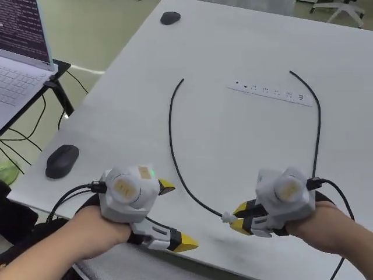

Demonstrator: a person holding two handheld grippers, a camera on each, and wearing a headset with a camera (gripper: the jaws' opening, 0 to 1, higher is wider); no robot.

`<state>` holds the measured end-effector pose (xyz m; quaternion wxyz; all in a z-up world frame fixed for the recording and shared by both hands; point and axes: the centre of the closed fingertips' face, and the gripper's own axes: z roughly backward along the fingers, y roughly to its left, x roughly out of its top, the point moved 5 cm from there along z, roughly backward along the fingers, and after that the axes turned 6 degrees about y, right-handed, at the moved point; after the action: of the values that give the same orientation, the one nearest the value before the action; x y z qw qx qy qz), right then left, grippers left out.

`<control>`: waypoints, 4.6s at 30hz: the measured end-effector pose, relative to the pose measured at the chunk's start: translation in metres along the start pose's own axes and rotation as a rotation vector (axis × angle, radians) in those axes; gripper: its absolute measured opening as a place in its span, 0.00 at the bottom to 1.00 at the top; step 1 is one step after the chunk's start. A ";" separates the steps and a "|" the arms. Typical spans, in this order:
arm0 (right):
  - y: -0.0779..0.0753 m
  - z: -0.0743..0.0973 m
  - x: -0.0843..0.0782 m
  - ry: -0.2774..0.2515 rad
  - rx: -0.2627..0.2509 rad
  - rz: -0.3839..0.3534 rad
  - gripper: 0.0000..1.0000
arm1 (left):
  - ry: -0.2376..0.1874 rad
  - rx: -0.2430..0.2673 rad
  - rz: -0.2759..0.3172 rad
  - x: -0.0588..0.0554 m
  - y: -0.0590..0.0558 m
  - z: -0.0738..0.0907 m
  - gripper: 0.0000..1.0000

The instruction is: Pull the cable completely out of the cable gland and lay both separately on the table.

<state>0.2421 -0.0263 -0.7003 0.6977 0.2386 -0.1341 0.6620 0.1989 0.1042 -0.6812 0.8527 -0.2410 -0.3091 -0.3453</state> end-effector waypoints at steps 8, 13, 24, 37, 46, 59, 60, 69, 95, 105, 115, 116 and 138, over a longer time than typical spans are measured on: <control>0.006 0.018 0.025 -0.039 0.028 0.025 0.06 | -0.034 -0.032 -0.040 0.021 -0.007 -0.002 0.76; 0.012 0.024 0.033 -0.046 0.046 0.059 0.06 | -0.061 -0.053 -0.076 0.032 -0.007 -0.003 0.71; 0.018 0.030 0.041 -0.034 0.067 0.116 0.06 | -0.095 -0.096 -0.042 0.035 -0.009 -0.010 0.64; 0.023 0.037 0.042 -0.051 0.068 0.176 0.06 | -0.132 -0.180 -0.024 0.040 -0.017 -0.013 0.37; 0.027 0.034 0.040 -0.038 0.063 0.245 0.06 | -0.122 -0.222 -0.048 0.039 -0.023 -0.017 0.21; 0.030 0.027 0.044 -0.037 0.038 0.309 0.07 | -0.130 -0.232 -0.106 0.032 -0.024 -0.014 0.15; 0.030 0.027 0.045 -0.041 0.034 0.310 0.07 | -0.129 -0.232 -0.110 0.032 -0.023 -0.013 0.15; 0.031 0.023 0.057 -0.108 0.026 0.156 0.08 | -0.108 -0.250 -0.155 0.030 -0.013 0.000 0.14; 0.023 0.038 0.049 -0.423 0.500 -0.368 0.09 | -0.116 -0.214 -0.215 0.045 -0.030 0.005 0.14; 0.026 0.040 0.041 -0.360 0.550 -0.385 0.09 | -0.120 -0.208 -0.201 0.045 -0.037 0.000 0.14; 0.029 0.037 0.039 -0.313 0.567 -0.348 0.09 | -0.106 -0.185 -0.205 0.044 -0.037 0.001 0.14; 0.028 0.036 0.039 -0.313 0.566 -0.348 0.09 | -0.104 -0.186 -0.204 0.044 -0.036 0.001 0.14; 0.029 0.044 0.041 -0.337 0.122 0.178 0.07 | -0.075 -0.262 -0.092 0.049 -0.027 -0.004 0.14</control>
<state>0.2229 -0.0133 -0.6376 0.5883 0.3752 -0.2293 0.6787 0.2082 0.0628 -0.6443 0.7851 -0.3485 -0.3038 -0.4120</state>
